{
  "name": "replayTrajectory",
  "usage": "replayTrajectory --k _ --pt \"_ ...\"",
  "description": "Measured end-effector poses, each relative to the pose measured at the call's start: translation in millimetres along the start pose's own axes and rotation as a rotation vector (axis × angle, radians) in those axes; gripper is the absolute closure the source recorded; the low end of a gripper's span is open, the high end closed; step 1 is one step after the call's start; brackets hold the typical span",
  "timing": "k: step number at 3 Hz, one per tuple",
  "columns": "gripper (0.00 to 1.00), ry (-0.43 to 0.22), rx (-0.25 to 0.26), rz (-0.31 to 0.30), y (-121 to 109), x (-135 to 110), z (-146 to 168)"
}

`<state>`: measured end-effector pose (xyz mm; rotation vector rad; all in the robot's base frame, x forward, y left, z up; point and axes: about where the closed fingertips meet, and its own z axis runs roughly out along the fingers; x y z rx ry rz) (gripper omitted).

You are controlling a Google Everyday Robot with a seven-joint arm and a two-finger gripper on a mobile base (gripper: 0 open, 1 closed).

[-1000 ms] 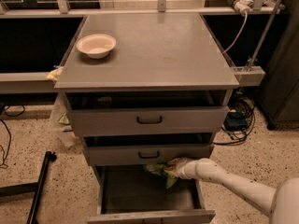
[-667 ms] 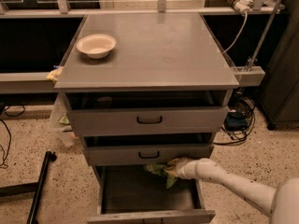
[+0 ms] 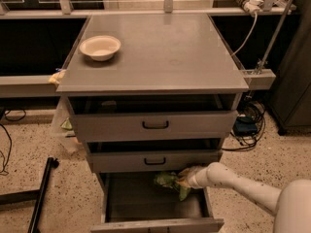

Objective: Pick green rice chip bag from bottom drawer and place on counter

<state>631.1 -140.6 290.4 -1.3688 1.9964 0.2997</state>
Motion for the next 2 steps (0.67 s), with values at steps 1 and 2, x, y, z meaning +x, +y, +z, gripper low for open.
replayTrajectory --k 1,2 --pt "1.0 0.064 -0.048 0.014 7.6 29.5 -4.0" --pt "1.0 0.109 -0.096 0.022 14.4 47.0 -22.1"
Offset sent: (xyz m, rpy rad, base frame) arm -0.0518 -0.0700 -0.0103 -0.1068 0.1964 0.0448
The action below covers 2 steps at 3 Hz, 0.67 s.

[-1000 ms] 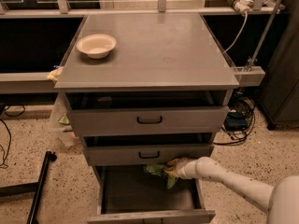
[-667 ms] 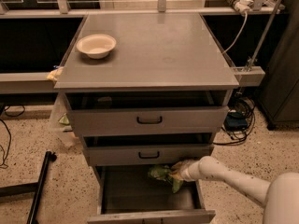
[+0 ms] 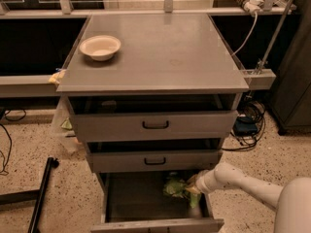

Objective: Pick green rice chip bag from bottom drawer and place on counter

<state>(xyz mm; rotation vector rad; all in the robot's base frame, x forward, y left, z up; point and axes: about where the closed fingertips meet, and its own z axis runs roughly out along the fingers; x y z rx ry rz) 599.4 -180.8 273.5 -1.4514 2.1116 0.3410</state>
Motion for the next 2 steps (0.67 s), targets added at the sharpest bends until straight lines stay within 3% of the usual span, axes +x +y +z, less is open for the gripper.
replayTrajectory --k 1,2 --pt "1.0 0.0 -0.065 -0.024 16.4 -5.4 -36.2" --pt "1.0 -0.029 -0.154 -0.067 34.4 -31.0 -87.1"
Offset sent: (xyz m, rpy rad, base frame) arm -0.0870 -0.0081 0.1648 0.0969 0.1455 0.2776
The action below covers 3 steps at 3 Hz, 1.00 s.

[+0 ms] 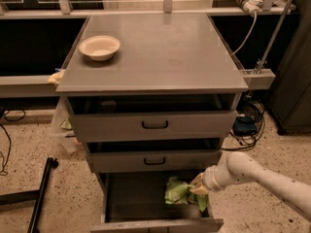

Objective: Pick green rice chip bag from bottom drawer and place on counter

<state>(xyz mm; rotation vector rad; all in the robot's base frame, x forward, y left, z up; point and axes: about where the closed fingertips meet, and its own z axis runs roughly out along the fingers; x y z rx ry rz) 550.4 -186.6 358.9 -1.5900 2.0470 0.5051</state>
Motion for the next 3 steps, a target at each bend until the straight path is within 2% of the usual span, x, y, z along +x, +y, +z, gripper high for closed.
replayTrajectory --k 1,2,3 --pt "1.0 -0.075 -0.076 -0.054 9.9 -47.6 -55.1" --pt "1.0 -0.105 -0.119 -0.159 13.5 -106.5 -123.5" --pt "1.0 -0.107 -0.121 -0.157 14.1 -105.8 -121.6"
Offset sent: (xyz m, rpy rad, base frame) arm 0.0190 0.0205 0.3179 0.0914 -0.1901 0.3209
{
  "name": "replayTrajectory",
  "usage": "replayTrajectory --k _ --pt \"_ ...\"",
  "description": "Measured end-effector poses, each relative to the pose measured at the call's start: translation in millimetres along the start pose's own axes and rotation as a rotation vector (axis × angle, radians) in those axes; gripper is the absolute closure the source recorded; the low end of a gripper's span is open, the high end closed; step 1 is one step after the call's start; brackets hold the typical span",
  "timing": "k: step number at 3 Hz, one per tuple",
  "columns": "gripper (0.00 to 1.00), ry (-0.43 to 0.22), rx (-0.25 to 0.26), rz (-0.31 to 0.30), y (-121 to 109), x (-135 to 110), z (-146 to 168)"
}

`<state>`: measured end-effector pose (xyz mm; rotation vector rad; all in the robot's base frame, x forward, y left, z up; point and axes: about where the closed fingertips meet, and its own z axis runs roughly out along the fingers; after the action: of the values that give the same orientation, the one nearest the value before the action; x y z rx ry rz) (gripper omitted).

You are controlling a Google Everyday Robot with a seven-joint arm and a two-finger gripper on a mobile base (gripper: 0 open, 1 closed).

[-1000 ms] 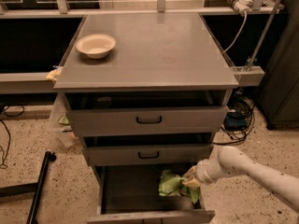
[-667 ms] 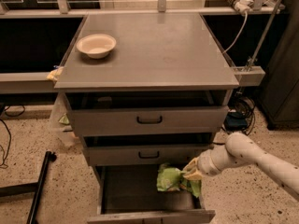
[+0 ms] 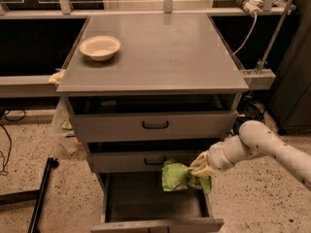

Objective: Pick green rice chip bag from bottom drawer and place on counter

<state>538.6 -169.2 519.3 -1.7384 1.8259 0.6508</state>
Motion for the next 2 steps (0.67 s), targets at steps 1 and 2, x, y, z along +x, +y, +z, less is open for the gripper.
replayTrajectory --k 1,2 --pt "1.0 0.01 -0.013 -0.03 6.3 -32.3 -32.2" --pt "1.0 0.061 -0.026 -0.085 23.1 -97.6 -89.4"
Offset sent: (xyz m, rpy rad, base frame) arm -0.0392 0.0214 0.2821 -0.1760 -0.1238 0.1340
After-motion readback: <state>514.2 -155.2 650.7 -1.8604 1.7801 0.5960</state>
